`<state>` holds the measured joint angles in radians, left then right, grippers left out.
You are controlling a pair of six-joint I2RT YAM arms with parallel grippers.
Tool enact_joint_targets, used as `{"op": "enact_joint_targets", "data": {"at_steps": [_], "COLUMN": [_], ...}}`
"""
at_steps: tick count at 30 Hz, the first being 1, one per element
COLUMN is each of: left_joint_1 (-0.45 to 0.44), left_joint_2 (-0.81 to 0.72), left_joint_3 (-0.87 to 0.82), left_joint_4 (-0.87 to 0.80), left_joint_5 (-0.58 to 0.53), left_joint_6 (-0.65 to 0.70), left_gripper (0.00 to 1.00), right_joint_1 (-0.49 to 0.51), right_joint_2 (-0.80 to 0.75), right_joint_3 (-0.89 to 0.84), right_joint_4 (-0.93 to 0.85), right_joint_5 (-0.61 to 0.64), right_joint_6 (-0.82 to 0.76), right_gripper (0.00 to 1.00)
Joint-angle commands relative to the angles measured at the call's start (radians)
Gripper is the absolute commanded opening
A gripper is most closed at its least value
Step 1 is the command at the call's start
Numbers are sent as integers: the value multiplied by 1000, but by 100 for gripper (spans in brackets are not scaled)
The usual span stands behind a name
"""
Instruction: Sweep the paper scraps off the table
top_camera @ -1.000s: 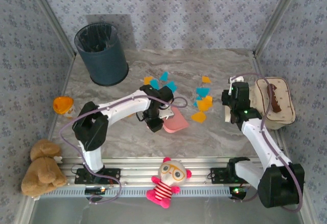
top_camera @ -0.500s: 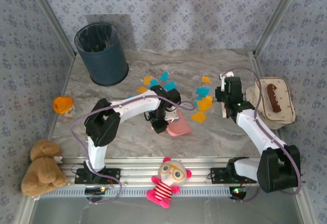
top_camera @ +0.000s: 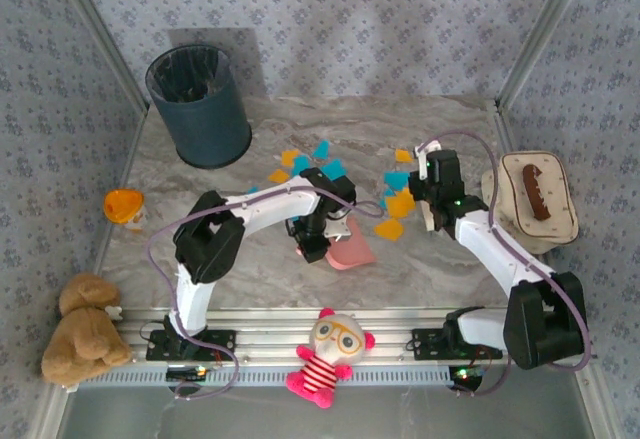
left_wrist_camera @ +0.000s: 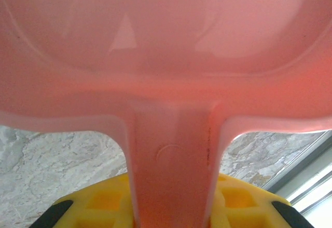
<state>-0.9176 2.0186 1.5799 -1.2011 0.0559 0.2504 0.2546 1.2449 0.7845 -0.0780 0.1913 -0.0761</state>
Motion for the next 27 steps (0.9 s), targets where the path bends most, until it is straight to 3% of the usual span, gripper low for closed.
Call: {"op": "enact_joint_targets", "data": {"at_steps": [1,27], "left_joint_1": [-10,-3], "left_joint_2": [29,129], "left_joint_3": [37,164], "left_joint_4": [-37,3], "left_joint_5": [23,-19], "left_joint_6": [26,-20], "left_gripper": [0,0], "right_joint_1": [22,137], "right_joint_2": [8,-56], "right_joint_3": [5,-34], "right_joint_4": [-10,18], "right_joint_5": [-44,-256], "right_joint_6": [19,127], "right_gripper": [0,0]}}
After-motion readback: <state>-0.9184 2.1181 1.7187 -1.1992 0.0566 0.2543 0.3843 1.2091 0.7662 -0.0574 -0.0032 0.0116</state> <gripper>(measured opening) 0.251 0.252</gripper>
